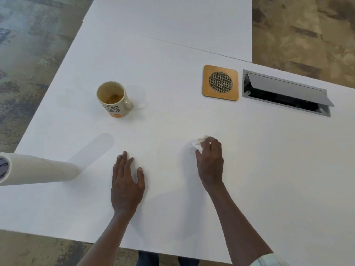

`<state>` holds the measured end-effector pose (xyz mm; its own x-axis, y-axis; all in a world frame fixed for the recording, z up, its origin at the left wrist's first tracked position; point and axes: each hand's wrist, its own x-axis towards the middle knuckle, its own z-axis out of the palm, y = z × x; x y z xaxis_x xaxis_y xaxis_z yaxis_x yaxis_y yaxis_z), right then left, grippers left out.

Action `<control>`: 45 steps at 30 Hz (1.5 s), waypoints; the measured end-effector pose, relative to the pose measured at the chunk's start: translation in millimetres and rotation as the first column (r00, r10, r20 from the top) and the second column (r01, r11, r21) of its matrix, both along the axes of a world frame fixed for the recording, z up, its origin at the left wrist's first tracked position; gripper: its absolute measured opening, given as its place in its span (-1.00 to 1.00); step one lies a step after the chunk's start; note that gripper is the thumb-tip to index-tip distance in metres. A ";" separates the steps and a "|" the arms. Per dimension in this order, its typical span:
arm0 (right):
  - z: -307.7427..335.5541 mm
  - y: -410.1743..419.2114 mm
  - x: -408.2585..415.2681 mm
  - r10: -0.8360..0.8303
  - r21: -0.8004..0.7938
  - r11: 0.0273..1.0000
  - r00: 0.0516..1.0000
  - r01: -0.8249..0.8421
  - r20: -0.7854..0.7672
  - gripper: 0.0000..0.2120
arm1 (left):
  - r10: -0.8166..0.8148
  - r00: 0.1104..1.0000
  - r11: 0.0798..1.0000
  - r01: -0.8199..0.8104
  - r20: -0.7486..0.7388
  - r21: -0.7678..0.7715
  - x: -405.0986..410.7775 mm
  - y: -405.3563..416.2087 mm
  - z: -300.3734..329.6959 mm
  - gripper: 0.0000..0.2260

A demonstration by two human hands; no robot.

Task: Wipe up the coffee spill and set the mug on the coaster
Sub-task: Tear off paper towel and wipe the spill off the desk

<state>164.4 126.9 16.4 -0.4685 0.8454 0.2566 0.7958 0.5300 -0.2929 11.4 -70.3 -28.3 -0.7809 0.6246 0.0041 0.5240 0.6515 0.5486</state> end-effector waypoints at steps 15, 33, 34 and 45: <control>-15.8 -68.5 30.7 0.222 -0.347 0.928 0.950 -0.136 0.219 -0.49 | 0.028 0.999 1.000 -0.028 0.032 0.010 0.7 0.7 4.6 -0.54; -8.6 -64.8 -53.0 0.525 -0.491 0.782 0.831 -0.384 0.185 -0.40 | 0.011 0.999 0.999 -0.013 0.049 0.040 1.3 0.2 5.7 -0.54; -9.6 -80.2 -44.9 0.586 -0.495 0.747 0.791 -0.443 0.177 -0.40 | 0.014 0.998 0.999 -0.017 0.058 0.044 1.0 0.6 6.0 -0.54; -6.3 -51.0 -59.3 0.514 -0.493 0.788 0.834 -0.369 0.198 -0.38 | 0.011 0.997 0.999 -0.015 0.074 0.050 1.5 -0.9 5.4 -0.53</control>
